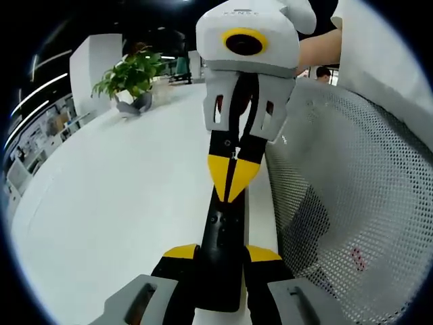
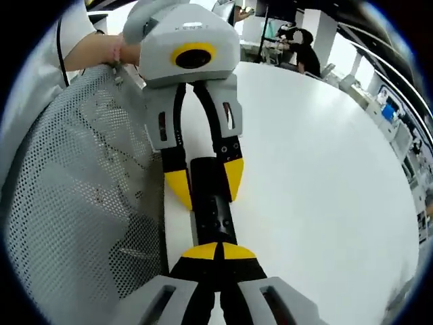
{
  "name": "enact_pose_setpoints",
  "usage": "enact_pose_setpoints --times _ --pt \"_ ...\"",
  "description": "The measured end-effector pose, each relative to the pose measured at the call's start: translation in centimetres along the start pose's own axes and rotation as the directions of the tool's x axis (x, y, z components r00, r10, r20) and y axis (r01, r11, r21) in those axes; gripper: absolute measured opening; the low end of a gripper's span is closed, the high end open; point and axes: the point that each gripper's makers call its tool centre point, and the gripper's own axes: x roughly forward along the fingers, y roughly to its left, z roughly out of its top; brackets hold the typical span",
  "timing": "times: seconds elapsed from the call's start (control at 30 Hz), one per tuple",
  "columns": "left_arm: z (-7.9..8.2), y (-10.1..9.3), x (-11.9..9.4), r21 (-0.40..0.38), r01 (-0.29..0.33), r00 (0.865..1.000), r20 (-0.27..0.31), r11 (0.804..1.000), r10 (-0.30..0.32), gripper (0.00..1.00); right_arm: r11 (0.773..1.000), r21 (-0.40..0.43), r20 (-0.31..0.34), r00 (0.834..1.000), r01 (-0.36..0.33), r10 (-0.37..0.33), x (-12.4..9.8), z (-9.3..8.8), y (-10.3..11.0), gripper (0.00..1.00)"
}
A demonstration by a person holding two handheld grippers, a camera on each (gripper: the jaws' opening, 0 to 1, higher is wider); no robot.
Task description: Press the specified remote control buttons in sequence, fully releasing each button before pressing the next.
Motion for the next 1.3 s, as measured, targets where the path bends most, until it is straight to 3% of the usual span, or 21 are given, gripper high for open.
enact_pose_setpoints --times 0.37,0.67,0.7,0.73,0.8,1.07,1.1,1.13,1.23,1.3 --pt "0.0 0.0 0.0 -0.005 -0.001 1.0 0.002 1.0 0.001 0.25 0.999 0.034 0.023 1.0 -0.02 0.019 -0.6 -0.6 -0.2 0.0" --pt "0.0 0.0 0.0 -0.005 -0.001 1.0 0.002 1.0 0.001 0.25 0.999 0.043 -0.01 1.0 -0.028 0.028 -0.8 -1.1 -0.2 0.0" --pt "0.0 0.0 0.0 -0.004 -0.001 1.0 0.002 1.0 0.001 0.25 0.999 0.03 -0.019 1.0 -0.024 0.024 -0.8 -1.0 -0.2 0.0" --pt "0.0 0.0 0.0 -0.005 -0.001 1.0 0.001 1.0 0.001 0.25 0.999 -0.052 -0.043 0.999 -0.013 0.011 -0.7 -1.1 -0.2 0.0" --pt "0.0 0.0 0.0 -0.003 -0.001 1.0 -0.001 1.0 0.001 0.25 0.99 -0.139 -0.062 0.998 0.003 -0.012 -0.6 -1.0 -0.1 0.0" --pt "0.1 -0.1 0.0 -0.001 0.002 1.0 -0.001 1.0 -0.002 0.25 0.996 -0.094 -0.096 0.995 -0.007 -0.002 -0.2 -0.7 -0.1 0.0" --pt "0.1 -0.1 0.1 0.001 0.002 1.0 -0.008 1.0 -0.002 0.25 0.982 -0.187 -0.118 0.993 -0.002 -0.02 -0.3 -0.8 -0.1 0.0" --pt "0.1 -0.1 0.1 0.002 0.001 1.0 -0.011 1.0 -0.001 0.25 0.977 -0.214 -0.117 0.993 0.005 -0.031 -0.2 -0.8 0.0 0.0" --pt "0.1 -0.1 0.1 0.002 0.0 1.0 -0.011 1.0 0.0 0.25 0.99 -0.133 -0.089 0.995 0.034 -0.046 -0.3 -0.8 -0.1 0.0" --pt "0.1 -0.1 0.1 -0.002 -0.001 1.0 -0.012 1.0 0.001 0.25 0.999 -0.031 -0.031 0.999 0.033 -0.034 -0.4 -0.8 -0.2 0.0"
